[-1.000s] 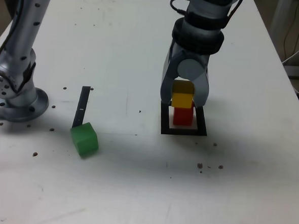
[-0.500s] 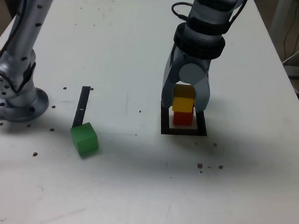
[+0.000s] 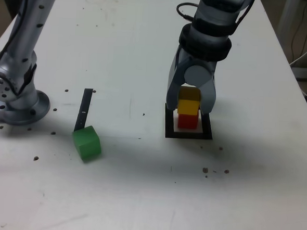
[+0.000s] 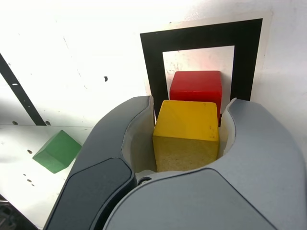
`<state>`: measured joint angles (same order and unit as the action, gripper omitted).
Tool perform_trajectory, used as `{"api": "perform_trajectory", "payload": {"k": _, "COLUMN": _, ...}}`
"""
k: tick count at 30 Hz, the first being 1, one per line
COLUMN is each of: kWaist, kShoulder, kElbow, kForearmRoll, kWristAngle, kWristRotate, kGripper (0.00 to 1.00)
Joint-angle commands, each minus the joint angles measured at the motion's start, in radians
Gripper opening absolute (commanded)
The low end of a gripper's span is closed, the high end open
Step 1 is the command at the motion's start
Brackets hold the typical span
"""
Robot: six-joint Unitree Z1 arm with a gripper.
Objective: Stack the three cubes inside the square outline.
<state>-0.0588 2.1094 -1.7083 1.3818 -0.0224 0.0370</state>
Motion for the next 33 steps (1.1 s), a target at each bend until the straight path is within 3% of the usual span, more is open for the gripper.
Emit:
{"api": "perform_trajectory", "payload": {"k": 1, "kWaist": 0.004, "kShoulder": 0.006, "kElbow": -0.007, "kForearmRoll": -0.001, "kWristAngle": 0.001, "kWristRotate": 0.001, "kGripper": 0.14}}
{"api": "perform_trajectory", "payload": {"k": 11, "kWaist": 0.004, "kShoulder": 0.008, "kElbow": -0.006, "kForearmRoll": -0.01, "kWristAngle": 0.006, "kWristRotate": 0.001, "kGripper": 0.15}}
{"api": "perform_trajectory", "payload": {"k": 18, "kWaist": 0.005, "kShoulder": 0.015, "kElbow": 0.0, "kForearmRoll": -0.011, "kWristAngle": 0.0, "kWristRotate": 0.001, "kGripper": 0.23}}
{"api": "perform_trajectory", "payload": {"k": 23, "kWaist": 0.004, "kShoulder": 0.016, "kElbow": 0.002, "kForearmRoll": -0.012, "kWristAngle": -0.007, "kWristRotate": 0.002, "kGripper": 0.48}}
{"api": "perform_trajectory", "payload": {"k": 29, "kWaist": 0.005, "kShoulder": 0.013, "kElbow": 0.005, "kForearmRoll": -0.023, "kWristAngle": 0.001, "kWristRotate": 0.002, "kGripper": 0.92}}
{"api": "perform_trajectory", "payload": {"k": 31, "kWaist": 0.005, "kShoulder": 0.012, "kElbow": 0.005, "kForearmRoll": -0.023, "kWristAngle": 0.008, "kWristRotate": 0.001, "kGripper": 0.99}}
{"api": "perform_trajectory", "payload": {"k": 33, "kWaist": 0.005, "kShoulder": 0.01, "kElbow": 0.006, "kForearmRoll": -0.023, "kWristAngle": 0.015, "kWristRotate": -0.002, "kGripper": 1.0}}
